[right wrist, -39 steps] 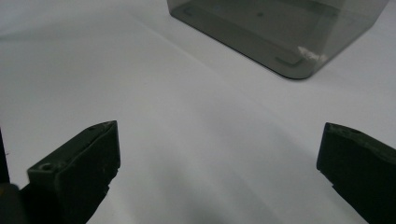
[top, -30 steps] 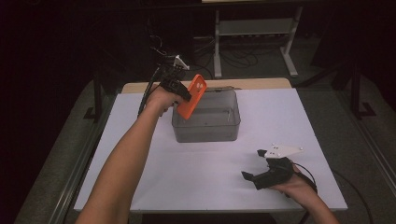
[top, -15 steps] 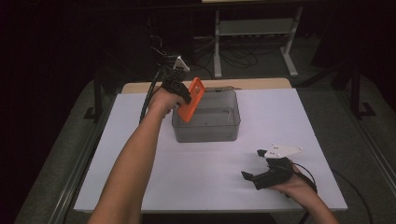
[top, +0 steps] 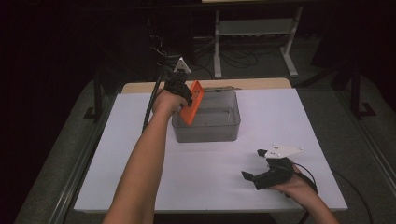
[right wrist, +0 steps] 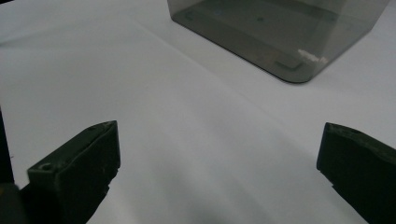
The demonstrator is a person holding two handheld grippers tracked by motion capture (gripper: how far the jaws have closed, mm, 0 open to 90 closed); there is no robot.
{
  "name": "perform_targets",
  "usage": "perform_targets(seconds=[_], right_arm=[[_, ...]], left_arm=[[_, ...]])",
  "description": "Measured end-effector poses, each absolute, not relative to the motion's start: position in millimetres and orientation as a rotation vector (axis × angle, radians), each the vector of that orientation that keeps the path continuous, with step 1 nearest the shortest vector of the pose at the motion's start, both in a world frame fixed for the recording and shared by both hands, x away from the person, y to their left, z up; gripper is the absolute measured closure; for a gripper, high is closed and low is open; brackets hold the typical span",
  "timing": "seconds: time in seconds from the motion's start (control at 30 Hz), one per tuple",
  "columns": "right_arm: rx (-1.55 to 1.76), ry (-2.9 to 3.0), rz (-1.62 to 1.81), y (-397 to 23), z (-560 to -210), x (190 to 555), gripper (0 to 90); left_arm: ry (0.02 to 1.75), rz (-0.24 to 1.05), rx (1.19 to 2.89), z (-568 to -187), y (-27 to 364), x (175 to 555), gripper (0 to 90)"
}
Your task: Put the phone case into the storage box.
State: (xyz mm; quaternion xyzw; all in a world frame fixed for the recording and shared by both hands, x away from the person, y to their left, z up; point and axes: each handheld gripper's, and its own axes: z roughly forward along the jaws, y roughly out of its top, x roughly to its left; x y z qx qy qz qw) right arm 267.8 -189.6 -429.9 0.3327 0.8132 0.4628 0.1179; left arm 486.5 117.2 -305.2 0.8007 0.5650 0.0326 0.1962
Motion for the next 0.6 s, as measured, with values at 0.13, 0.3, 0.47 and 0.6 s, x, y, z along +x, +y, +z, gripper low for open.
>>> perform_targets(seconds=[0.13,0.3,0.47,0.6], right_arm=[[0.973,2.379,1.355,-190,-430,268,0.0],[0.969,2.381,1.351,-190,-430,268,0.0],[0.969,2.379,1.353,-190,-430,268,0.0],[0.967,2.381,1.35,-190,-430,268,0.0]], left_arm=[[1.607,0.087,2.234,-307,117,487,79.5],[1.636,0.071,2.221,-309,119,487,79.5],[1.669,0.061,2.212,-313,123,487,79.4],[1.69,0.06,2.196,-316,126,487,79.4]])
